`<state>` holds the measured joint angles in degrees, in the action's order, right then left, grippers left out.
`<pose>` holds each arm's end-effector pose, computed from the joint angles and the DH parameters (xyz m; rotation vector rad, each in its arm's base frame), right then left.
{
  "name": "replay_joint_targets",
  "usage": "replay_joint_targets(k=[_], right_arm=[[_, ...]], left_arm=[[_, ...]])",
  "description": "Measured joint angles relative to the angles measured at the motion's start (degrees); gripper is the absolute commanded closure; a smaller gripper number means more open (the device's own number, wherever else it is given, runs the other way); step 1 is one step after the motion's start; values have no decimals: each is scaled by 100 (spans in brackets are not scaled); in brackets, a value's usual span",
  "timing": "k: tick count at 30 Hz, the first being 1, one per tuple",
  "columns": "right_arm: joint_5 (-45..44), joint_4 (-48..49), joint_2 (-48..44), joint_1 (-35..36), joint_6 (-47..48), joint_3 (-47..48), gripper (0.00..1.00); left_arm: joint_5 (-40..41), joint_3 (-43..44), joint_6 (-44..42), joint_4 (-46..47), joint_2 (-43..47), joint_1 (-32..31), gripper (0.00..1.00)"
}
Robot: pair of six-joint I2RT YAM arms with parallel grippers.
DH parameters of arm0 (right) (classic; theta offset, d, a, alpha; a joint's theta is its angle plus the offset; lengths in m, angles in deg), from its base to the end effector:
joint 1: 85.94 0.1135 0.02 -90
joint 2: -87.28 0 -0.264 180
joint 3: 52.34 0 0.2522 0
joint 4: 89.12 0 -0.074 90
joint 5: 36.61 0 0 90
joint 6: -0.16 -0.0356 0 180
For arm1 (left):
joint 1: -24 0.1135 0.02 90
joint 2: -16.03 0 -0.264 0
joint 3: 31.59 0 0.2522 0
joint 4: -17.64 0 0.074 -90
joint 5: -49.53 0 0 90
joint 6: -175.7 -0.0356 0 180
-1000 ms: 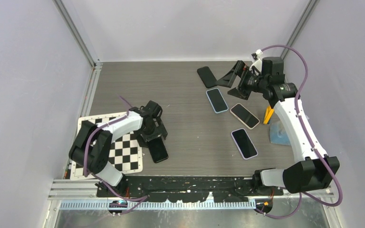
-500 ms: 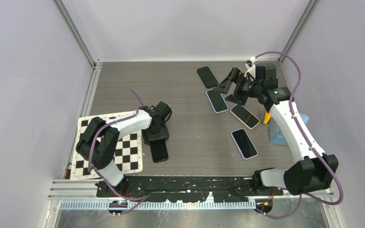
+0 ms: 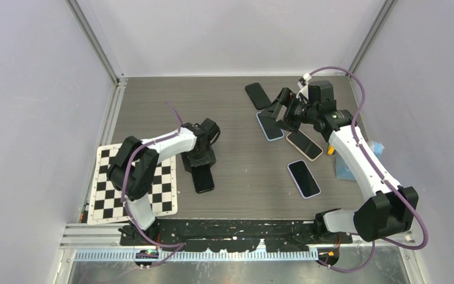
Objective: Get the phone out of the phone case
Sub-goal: Pick up the phone at the center of the board.
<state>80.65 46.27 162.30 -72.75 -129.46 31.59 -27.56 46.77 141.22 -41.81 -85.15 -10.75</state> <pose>0.2754 0.0813 0.3459 0.2464 2.2954 1.0200 0.2660 -0.1749 0.1670 -0.5419 2.8346 0.0921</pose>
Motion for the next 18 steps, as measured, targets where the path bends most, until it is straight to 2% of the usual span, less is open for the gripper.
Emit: replay_joint_targets(k=[4,6,18], right_arm=[[-125,37,0,9,-122,-122,8],[-181,44,-2,9,-153,-168,7],[-535,44,-94,9,-153,-369,5]], left_arm=[[35,232,92,7,-195,24,10],[48,260,83,35,-221,37,1],[-96,31,-752,553,-101,103,0]])
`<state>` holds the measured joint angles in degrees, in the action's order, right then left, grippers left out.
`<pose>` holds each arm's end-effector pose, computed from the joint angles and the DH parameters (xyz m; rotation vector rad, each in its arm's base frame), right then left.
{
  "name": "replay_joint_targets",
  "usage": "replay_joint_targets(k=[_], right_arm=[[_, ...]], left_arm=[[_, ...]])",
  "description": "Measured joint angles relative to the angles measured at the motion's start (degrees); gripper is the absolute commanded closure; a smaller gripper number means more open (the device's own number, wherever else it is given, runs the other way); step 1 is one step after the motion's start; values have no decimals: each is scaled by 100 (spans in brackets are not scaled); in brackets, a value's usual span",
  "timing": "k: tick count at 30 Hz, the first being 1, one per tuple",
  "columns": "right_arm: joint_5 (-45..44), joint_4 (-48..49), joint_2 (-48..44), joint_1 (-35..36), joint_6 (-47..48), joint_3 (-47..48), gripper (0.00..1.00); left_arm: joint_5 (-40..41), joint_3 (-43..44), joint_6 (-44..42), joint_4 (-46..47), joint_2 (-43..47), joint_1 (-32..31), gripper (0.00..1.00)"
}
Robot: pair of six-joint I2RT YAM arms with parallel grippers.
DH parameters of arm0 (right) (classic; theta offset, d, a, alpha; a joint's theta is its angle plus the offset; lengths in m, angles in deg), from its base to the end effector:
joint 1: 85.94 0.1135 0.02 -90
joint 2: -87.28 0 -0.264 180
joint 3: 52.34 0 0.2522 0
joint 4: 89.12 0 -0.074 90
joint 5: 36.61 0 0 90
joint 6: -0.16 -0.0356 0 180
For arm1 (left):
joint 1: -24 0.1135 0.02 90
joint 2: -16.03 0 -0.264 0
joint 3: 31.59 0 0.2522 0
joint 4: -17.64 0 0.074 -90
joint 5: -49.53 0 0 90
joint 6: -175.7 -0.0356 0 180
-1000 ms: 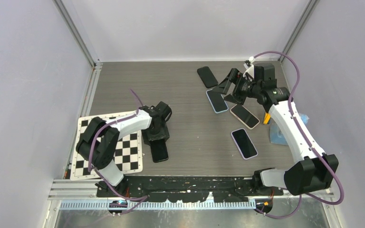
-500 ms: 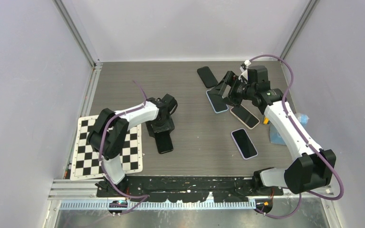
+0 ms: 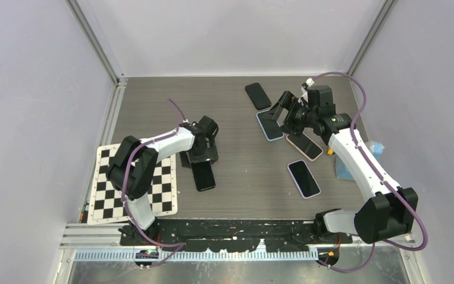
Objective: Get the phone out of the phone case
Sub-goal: Pick up the phone at the center of the board.
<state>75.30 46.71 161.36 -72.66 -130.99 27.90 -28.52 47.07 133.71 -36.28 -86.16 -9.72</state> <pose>0.2720 0.0779 0.3285 0.3487 2.3215 0.9235 0.2791 -0.1774 0.1646 -0.3857 2.8143 0.0205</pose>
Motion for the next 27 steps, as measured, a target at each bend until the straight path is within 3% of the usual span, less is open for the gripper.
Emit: replay_joint_targets(k=[5,8,10,13,15,18,25,27], right_arm=[[-24,37,0,0,-50,-90,5],[-46,44,7,0,-111,-131,6],[-68,44,9,0,-133,-151,14],[-107,46,20,2,-184,-160,40],[-120,46,33,11,-227,-166,47],[-103,44,122,42,-251,-166,48],[-155,179,245,439,-146,-330,27],[-179,446,210,599,-85,-535,25]], left_arm=[[2,0,-70,11,0,-55,1],[0,0,-20,7,-4,-153,11],[-13,-22,39,24,-4,-203,20],[11,-63,105,50,28,-236,43],[46,-90,103,68,74,-258,55],[144,-107,105,83,101,-282,68],[151,173,-26,-424,116,-264,100],[116,348,-74,-474,173,-249,100]])
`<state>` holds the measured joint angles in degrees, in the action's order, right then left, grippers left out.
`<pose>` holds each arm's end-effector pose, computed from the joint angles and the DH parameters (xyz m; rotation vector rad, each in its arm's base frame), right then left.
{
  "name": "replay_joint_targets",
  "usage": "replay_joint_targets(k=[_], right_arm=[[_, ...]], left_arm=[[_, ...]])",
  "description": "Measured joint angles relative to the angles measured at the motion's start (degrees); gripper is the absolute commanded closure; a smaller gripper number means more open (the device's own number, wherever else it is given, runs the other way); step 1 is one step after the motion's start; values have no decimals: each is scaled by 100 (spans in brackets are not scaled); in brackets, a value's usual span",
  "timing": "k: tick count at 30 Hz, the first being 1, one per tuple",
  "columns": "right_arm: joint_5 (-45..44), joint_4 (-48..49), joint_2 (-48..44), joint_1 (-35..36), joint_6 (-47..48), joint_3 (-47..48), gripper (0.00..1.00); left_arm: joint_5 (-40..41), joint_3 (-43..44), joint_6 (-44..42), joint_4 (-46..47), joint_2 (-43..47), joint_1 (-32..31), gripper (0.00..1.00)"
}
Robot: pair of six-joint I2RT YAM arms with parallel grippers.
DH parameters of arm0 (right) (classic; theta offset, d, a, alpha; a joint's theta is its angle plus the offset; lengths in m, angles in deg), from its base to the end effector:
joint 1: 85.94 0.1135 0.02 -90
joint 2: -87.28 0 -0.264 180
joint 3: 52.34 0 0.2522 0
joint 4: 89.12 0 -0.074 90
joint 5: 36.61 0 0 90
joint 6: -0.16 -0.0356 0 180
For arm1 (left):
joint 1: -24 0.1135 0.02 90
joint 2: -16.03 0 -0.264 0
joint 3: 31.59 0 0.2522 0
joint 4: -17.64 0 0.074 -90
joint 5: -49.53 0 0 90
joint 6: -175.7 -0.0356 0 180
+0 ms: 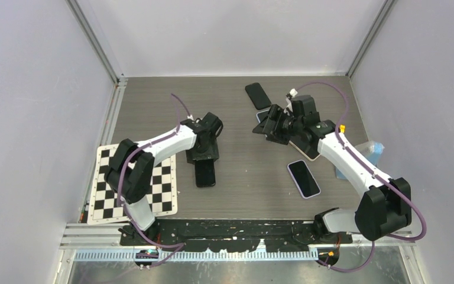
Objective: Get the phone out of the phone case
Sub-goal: Pick up the phone at the center of the board.
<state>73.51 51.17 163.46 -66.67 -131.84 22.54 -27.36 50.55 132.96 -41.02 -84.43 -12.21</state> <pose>0.2698 0.1073 0.2936 0.2844 2.4054 0.9291 0.2725 -0.1895 0.1880 -0.3084 2.8041 0.0276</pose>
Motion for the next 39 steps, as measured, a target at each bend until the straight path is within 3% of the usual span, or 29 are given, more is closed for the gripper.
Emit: replay_joint_targets(k=[13,21,28,35,39], right_arm=[[-343,1554,-153,1268,179,-1088,22],[-774,2146,463,2002,199,-861,29],[-1078,2315,855,2173,184,-450,37],[-988,2634,1086,2260,164,-273,22],[-894,3005,1082,2280,184,-334,21]], left_arm=[[-732,789,-138,7,592,328,100],[-1117,828,197,302,1220,461,100],[-988,780,201,457,1683,586,100],[-1187,778,350,638,1681,588,100],[-1362,778,369,654,1681,643,100]])
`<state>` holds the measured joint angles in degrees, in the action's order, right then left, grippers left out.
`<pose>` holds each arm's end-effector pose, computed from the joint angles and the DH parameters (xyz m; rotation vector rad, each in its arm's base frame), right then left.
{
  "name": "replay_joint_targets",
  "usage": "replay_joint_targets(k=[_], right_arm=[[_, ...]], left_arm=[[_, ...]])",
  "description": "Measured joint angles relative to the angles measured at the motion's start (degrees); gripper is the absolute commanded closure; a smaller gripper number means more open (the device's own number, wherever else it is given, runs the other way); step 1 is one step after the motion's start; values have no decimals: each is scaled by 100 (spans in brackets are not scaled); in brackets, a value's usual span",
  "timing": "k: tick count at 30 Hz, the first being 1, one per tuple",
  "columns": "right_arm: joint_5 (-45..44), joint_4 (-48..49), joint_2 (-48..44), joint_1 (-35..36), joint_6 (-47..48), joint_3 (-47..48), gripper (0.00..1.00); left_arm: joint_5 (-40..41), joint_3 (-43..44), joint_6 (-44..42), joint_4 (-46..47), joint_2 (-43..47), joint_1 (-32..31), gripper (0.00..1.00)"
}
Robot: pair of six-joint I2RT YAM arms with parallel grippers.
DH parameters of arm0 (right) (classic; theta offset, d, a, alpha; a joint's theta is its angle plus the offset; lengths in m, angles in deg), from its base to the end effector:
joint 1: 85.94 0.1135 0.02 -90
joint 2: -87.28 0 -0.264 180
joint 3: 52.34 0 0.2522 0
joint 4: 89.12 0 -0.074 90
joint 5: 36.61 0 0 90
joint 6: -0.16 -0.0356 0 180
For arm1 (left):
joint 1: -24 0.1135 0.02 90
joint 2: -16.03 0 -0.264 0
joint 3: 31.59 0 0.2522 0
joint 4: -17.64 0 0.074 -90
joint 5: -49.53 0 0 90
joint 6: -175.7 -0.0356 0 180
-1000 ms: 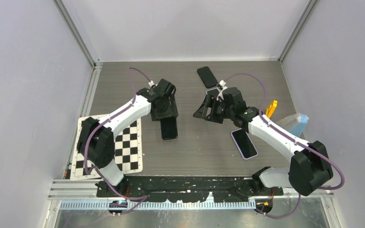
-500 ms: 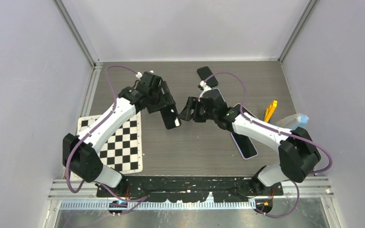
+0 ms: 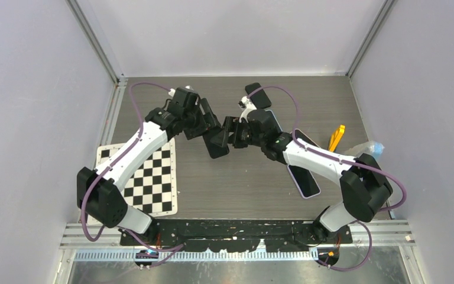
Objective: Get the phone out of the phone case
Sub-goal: Pick up the phone at the center of the board.
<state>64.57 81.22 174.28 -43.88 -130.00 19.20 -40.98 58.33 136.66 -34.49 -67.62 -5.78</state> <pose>0.2537 0.2382 0.2637 -0.1716 2.1750 1.0706 0.2757 -0.1581 0.3248 -0.4514 2.4388 -0.6598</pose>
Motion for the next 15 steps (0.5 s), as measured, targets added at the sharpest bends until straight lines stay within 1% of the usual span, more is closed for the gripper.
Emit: replay_joint_targets(k=[3,7,9,10,12,13,14,15], right_arm=[[181,175,2,0,59,-26,25],[442,315,31,-2,81,-22,37],[516,354,74,-2,83,-22,47],[557,376,107,-2,83,-22,50],[601,409,155,-2,103,-22,60],[623,431,184,-2,96,-20,69],[640,450,212,-2,94,-17,75],[647,455,243,-2,94,-11,87]], left_arm=[[-127,0,2,4,0,87,100],[-306,0,-13,11,0,164,100],[-402,0,-17,13,0,179,100],[-457,0,-24,13,0,186,100],[-551,0,-37,26,0,208,100],[-601,0,-42,39,0,214,100],[-654,0,-48,52,0,216,98],[-704,0,-63,66,0,219,90]])
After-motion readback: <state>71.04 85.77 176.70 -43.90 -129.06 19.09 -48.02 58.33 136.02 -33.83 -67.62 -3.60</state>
